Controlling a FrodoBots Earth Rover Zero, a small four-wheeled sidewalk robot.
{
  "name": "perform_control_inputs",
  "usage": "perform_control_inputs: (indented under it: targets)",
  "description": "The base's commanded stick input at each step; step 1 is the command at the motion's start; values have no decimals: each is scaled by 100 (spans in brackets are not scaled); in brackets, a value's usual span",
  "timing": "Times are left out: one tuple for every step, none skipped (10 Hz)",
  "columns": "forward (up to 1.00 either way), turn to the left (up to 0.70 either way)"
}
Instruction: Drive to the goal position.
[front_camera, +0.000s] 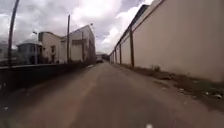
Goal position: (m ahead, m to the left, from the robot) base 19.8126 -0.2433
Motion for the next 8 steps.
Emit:
perform_control_inputs:
  targets:
    - [50, 2]
    - [50, -48]
    - [50, -48]
    - [50, -48]
    - [50, -48]
    - [50, -44]
    - [50, -36]
    - [50, 2]
